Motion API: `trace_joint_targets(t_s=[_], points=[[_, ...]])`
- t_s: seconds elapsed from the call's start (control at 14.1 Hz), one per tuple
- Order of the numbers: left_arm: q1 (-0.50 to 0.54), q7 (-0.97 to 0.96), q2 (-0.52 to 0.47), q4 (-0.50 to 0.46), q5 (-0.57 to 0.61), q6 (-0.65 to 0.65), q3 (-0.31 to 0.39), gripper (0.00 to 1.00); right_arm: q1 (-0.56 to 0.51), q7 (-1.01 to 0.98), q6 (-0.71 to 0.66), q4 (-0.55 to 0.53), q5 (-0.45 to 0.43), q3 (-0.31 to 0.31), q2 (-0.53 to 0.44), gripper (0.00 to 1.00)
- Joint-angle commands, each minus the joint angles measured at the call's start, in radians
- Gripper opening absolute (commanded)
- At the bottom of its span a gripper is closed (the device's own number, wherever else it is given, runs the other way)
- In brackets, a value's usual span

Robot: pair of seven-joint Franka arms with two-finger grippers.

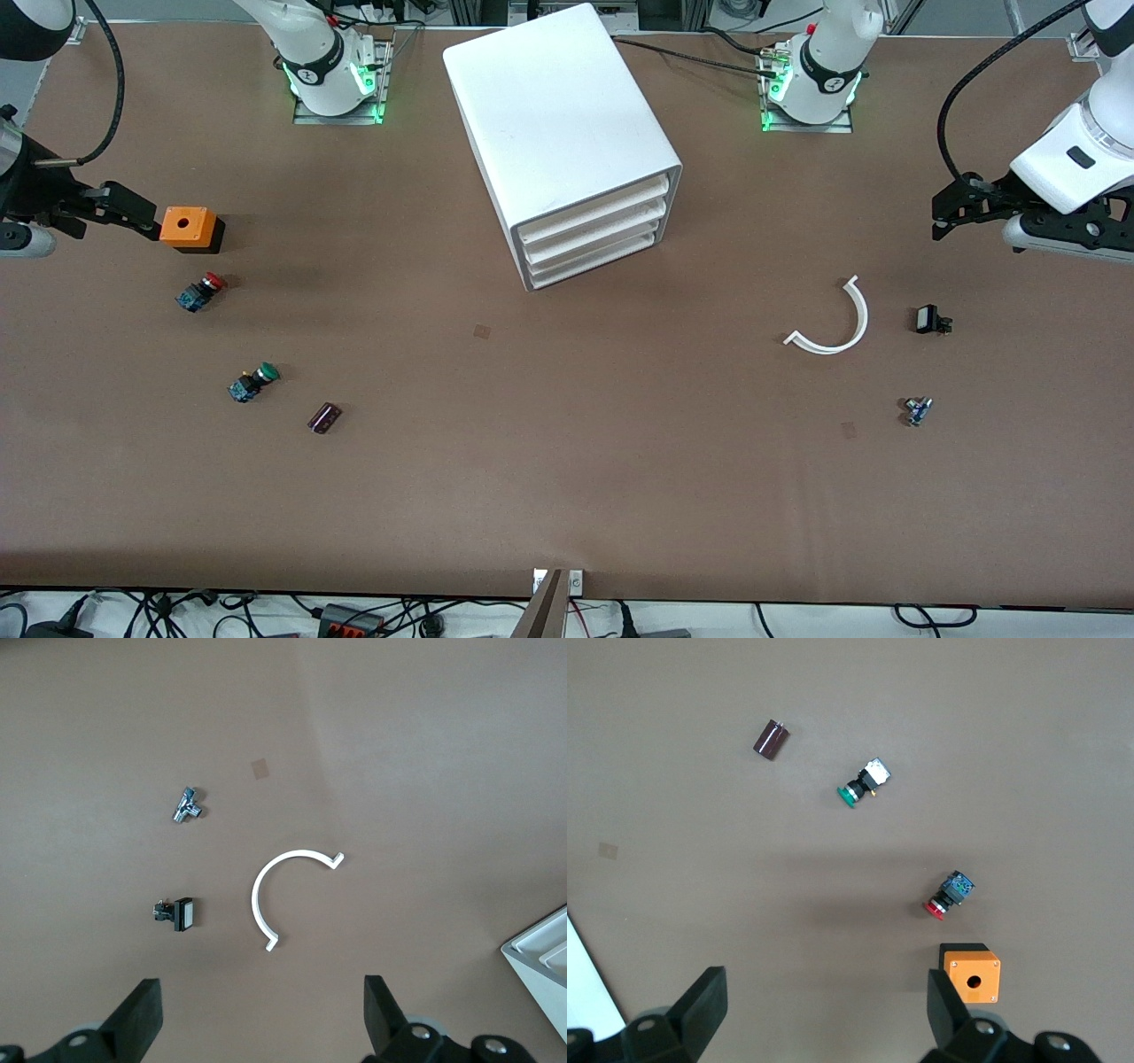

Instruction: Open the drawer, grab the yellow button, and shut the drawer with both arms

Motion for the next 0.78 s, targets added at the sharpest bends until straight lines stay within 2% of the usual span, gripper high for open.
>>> trace_joint_targets(t_s=[0.0,0.71], points=[[-0.003,0.017,0.014,0.031,-0.011,-0.025,0.002,1.00,0.005,-0.012,0.010,-0.019,-0.014,0.004,-0.022,1.00],[-0.003,0.017,0.014,0.031,-0.011,-0.025,0.002,1.00,0.020,-0.011,0.021,-0.019,-0.009,0.003,-0.018,1.00]])
